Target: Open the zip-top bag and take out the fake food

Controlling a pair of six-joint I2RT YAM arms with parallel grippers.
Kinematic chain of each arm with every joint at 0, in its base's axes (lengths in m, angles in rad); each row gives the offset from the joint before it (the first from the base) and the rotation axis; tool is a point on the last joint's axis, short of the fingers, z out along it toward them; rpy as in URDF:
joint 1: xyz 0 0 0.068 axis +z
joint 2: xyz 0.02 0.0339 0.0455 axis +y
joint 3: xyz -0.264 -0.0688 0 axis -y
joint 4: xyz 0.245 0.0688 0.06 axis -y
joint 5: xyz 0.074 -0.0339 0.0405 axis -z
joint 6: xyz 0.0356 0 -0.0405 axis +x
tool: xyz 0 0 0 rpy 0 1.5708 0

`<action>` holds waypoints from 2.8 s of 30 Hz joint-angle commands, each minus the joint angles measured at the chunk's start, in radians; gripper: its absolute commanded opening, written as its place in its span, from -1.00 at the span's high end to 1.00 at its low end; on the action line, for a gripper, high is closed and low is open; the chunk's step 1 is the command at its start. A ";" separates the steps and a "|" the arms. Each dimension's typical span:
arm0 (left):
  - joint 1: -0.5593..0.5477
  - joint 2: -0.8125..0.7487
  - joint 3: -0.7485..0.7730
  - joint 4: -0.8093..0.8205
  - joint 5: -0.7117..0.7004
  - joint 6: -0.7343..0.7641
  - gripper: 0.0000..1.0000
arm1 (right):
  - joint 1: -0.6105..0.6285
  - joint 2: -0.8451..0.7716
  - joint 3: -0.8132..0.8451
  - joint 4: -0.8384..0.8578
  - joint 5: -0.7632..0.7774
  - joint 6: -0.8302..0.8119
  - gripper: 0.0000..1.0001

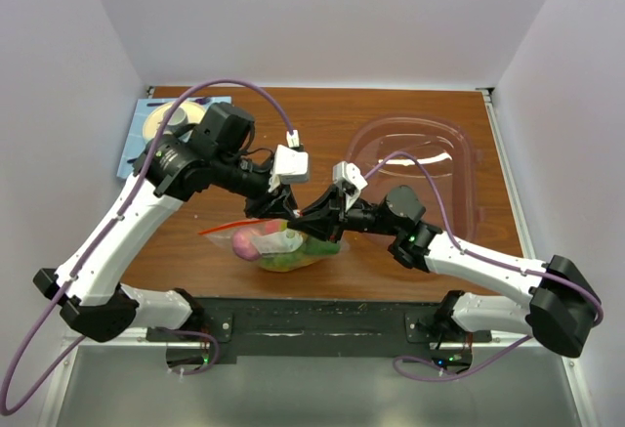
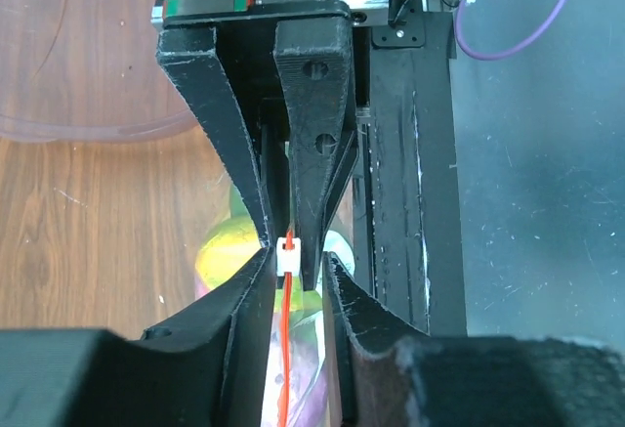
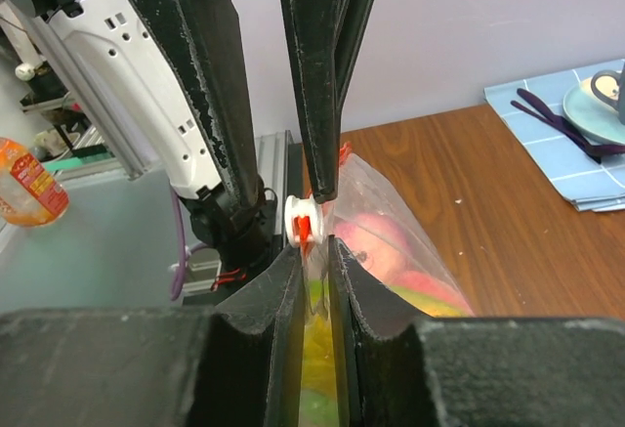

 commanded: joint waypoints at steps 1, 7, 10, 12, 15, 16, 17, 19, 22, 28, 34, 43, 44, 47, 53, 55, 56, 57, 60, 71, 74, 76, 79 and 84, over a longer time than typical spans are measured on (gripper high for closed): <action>-0.005 -0.015 -0.027 0.026 0.029 -0.010 0.43 | 0.003 -0.014 0.050 0.011 -0.021 -0.010 0.63; -0.008 -0.015 -0.064 0.049 -0.003 -0.013 0.42 | 0.003 0.005 0.062 0.020 -0.043 0.005 0.63; -0.008 -0.015 -0.066 0.061 0.001 -0.017 0.45 | 0.003 0.006 0.065 0.020 -0.047 0.010 0.63; -0.008 -0.012 -0.053 0.063 0.004 -0.017 0.57 | 0.003 0.008 0.065 0.022 -0.052 0.011 0.63; -0.008 -0.012 -0.043 0.058 -0.002 -0.017 0.72 | 0.002 0.009 0.065 0.020 -0.052 0.015 0.63; -0.008 -0.010 -0.043 0.058 -0.002 -0.014 0.74 | 0.002 0.008 0.065 0.020 -0.052 0.012 0.63; -0.009 -0.013 -0.041 0.057 -0.003 -0.014 0.75 | 0.002 0.006 0.065 0.017 -0.052 0.011 0.63; -0.008 -0.015 -0.040 0.054 0.000 -0.014 0.77 | 0.003 0.006 0.065 0.013 -0.052 0.008 0.63; -0.008 -0.022 -0.043 0.046 -0.011 -0.005 0.87 | 0.003 0.002 0.065 0.008 -0.043 0.001 0.63; -0.008 -0.068 -0.079 0.025 -0.100 0.027 1.00 | 0.002 -0.090 0.065 -0.113 0.046 -0.096 0.74; 0.024 -0.145 -0.154 0.031 -0.164 0.032 1.00 | -0.026 -0.156 0.050 -0.174 0.209 -0.140 1.00; 0.032 -0.211 -0.280 0.069 -0.204 0.024 1.00 | -0.053 -0.099 0.091 -0.174 0.208 -0.107 1.00; 0.034 -0.220 -0.294 0.069 -0.235 0.027 1.00 | -0.058 -0.116 0.090 -0.183 0.242 -0.111 1.00; 0.046 -0.266 -0.366 0.084 -0.302 0.035 1.00 | -0.087 -0.144 0.073 -0.210 0.392 -0.114 1.00; 0.078 -0.360 -0.474 0.146 -0.483 0.050 1.00 | -0.105 -0.162 0.087 -0.294 0.673 -0.133 1.00; 0.087 -0.386 -0.500 0.155 -0.522 0.062 1.00 | -0.107 -0.167 0.086 -0.299 0.715 -0.133 1.00; 0.093 -0.394 -0.506 0.163 -0.558 0.065 1.00 | -0.107 -0.167 0.088 -0.306 0.729 -0.133 1.00; 0.100 -0.401 -0.518 0.167 -0.574 0.071 1.00 | -0.107 -0.165 0.094 -0.309 0.739 -0.133 1.00; 0.110 -0.421 -0.532 0.172 -0.627 0.084 1.00 | -0.109 -0.150 0.108 -0.338 0.775 -0.128 1.00; 0.138 -0.506 -0.563 0.137 -0.706 0.064 1.00 | -0.107 -0.088 0.114 -0.349 0.692 -0.072 1.00; 0.140 -0.466 -0.563 0.126 -0.591 0.023 1.00 | -0.105 -0.035 0.139 -0.387 0.573 -0.023 1.00; 0.140 -0.422 -0.561 0.123 -0.531 0.012 1.00 | -0.101 0.000 0.146 -0.414 0.508 -0.001 1.00; 0.138 -0.360 -0.567 0.115 -0.471 0.018 1.00 | -0.081 0.011 0.152 -0.502 0.479 0.001 0.92; 0.140 -0.300 -0.550 0.134 -0.437 0.029 1.00 | -0.067 -0.067 0.155 -0.689 0.606 -0.033 -0.22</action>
